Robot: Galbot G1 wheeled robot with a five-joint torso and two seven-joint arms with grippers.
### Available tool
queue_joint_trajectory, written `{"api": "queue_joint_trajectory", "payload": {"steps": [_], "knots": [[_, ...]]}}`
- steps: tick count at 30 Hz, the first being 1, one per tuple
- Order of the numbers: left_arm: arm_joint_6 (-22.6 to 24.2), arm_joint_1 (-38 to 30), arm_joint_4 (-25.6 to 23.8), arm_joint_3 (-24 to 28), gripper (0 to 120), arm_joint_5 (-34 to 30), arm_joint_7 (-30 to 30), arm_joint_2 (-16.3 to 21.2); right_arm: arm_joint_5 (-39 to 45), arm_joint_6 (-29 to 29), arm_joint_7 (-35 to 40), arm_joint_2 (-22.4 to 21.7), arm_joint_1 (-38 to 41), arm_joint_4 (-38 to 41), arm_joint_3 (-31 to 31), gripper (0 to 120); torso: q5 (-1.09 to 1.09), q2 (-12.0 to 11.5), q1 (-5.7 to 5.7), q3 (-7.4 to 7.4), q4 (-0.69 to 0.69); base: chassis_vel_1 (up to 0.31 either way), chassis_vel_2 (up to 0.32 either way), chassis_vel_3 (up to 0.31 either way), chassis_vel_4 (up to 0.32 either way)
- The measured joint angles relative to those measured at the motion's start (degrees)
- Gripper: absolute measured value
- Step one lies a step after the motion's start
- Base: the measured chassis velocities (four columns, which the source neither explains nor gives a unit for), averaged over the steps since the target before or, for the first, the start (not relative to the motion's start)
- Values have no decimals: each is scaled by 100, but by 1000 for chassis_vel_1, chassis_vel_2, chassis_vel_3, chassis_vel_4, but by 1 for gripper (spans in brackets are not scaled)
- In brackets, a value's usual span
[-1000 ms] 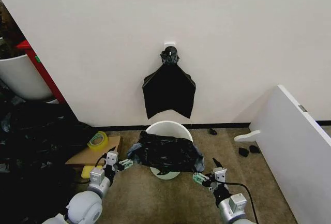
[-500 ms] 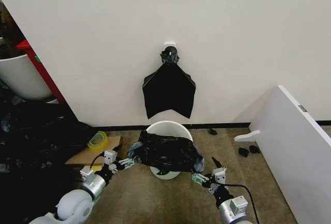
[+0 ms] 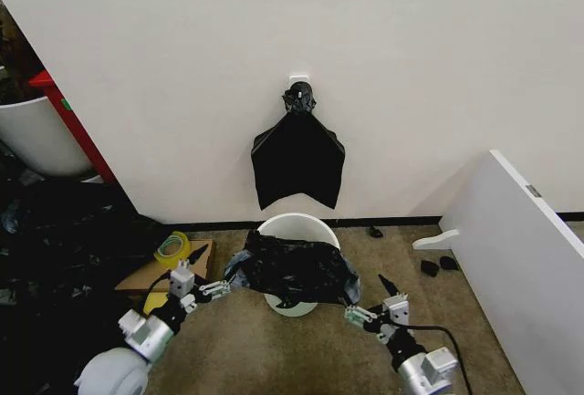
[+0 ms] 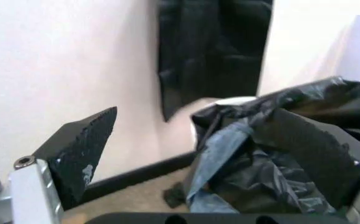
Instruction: Place the garbage bag over the trash bin.
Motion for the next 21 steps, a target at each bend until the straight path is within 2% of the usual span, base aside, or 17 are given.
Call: {"api": "queue_joint_trajectory", "payload": {"steps": [2,3,5,8,9,12,13,14,15,16,17,18,19,20,21], "knots": [[-125,298,-167,-137,98,243,-251,-334,472,-302,-351,-432,183,172,256,100,3,0,0,0,2,0,0,0,0],[-125,298,-167,-137,98,243,-251,-334,472,-302,-351,-432,183,172,256,100,3,0,0,0,2,0,0,0,0],[-213,513,-277,-188,98,463,-446,-605,809,-631,-848,-907,348,306,410,100,0,0,0,0,-2,0,0,0,0],[-304,777,-406,-269,99,652,-647,-1062,1292,-1237,-1540,-1630,980,271,337,100,-1,0,0,0,0,0,0,0,0],[-304,777,-406,-269,99,652,-647,-1062,1292,-1237,-1540,-1630,980,271,337,100,-1,0,0,0,0,0,0,0,0],[-373,975,-465,-324,99,894,-722,-1340,1807,-1677,-1863,-2015,2034,-196,-193,100,3,0,0,1,0,0,0,0,0],[-373,975,-465,-324,99,894,-722,-1340,1807,-1677,-1863,-2015,2034,-196,-193,100,3,0,0,1,0,0,0,0,0],[-422,1053,-479,-368,99,1055,-758,-1458,2041,-1815,-1971,-2098,2701,-512,-635,100,0,0,0,1,-1,0,0,0,0],[-422,1053,-479,-368,99,1055,-758,-1458,2041,-1815,-1971,-2098,2701,-512,-635,100,0,0,0,1,-1,0,0,0,0],[-477,1168,-495,-426,99,1160,-792,-1575,2266,-1920,-2077,-2116,3553,-922,-1227,100,3,0,0,2,2,0,0,0,0],[-507,1237,-520,-473,99,1180,-809,-1647,2346,-1975,-2146,-2091,4067,-1195,-1575,100,0,0,1,2,1,0,0,0,0],[-507,1237,-520,-473,99,1180,-809,-1647,2346,-1975,-2146,-2091,4067,-1195,-1575,100,0,0,1,2,1,0,0,0,0],[-530,1338,-563,-533,99,1186,-820,-1727,2391,-2040,-2225,-2025,4692,-1549,-2040,100,-4,0,0,1,-1,0,0,0,0],[-546,1441,-607,-572,99,1184,-820,-1779,2400,-2092,-2307,-1942,5231,-1860,-2445,100,3,0,1,2,0,0,0,0,0],[-546,1441,-607,-572,99,1184,-820,-1779,2400,-2092,-2307,-1942,5231,-1860,-2445,100,3,0,1,2,0,0,0,0,0]]}}
